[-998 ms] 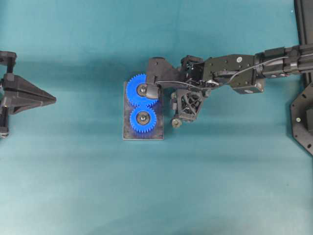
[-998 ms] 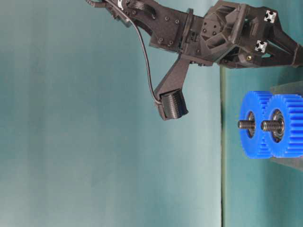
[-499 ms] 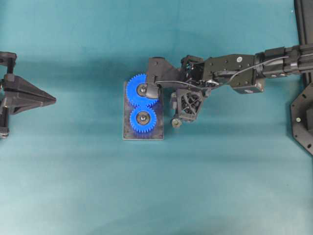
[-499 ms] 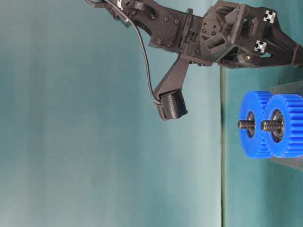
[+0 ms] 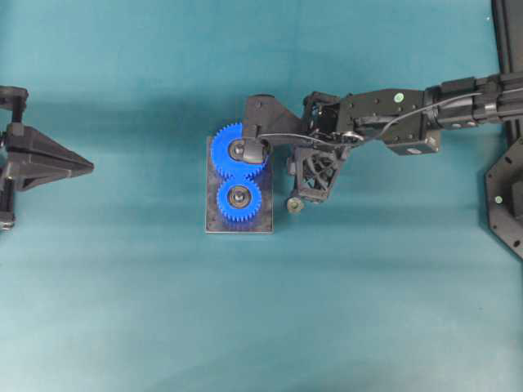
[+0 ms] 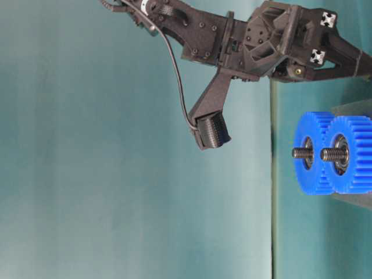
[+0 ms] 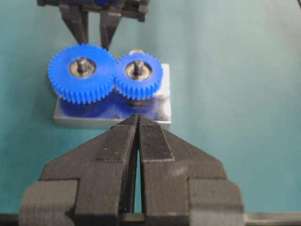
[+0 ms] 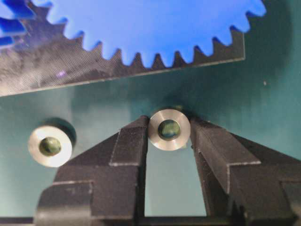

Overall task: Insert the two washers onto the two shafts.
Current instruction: 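Lift the washer and carry it over the upper blue gear's shaft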

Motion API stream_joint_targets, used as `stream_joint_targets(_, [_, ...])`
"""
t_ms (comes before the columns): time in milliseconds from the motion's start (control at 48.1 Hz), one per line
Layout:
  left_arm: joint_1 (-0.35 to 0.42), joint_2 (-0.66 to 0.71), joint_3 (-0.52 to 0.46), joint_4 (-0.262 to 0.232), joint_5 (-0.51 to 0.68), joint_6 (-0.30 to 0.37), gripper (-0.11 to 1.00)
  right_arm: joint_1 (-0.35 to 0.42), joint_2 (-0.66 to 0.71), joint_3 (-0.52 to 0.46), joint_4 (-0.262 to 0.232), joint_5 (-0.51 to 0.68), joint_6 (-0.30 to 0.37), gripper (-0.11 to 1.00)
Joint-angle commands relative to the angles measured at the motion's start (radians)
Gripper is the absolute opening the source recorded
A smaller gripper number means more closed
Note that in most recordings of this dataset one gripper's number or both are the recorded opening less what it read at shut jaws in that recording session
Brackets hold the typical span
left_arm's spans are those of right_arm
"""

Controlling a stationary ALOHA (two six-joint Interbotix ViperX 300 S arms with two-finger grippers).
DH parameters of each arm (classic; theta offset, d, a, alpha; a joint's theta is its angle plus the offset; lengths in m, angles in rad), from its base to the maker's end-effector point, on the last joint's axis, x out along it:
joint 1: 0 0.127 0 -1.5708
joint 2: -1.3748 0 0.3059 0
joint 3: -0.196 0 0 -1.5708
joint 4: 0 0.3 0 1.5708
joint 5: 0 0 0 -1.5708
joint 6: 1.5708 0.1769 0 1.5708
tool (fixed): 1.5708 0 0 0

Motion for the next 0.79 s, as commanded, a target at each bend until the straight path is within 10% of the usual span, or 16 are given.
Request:
stream_joint_targets(0, [0.0, 0.005, -0.012, 0.003, -0.009, -0.002, 0.01, -0.003, -0.058, -0.035, -0.002, 0.011, 0.014, 0.32])
stream_joint_targets(770, [-0.002, 0.003, -0.012, 0.003, -0.009, -0.002, 0.01, 0.052, -0.13, -0.265, -0.037, 0.124, -0.008, 0.32])
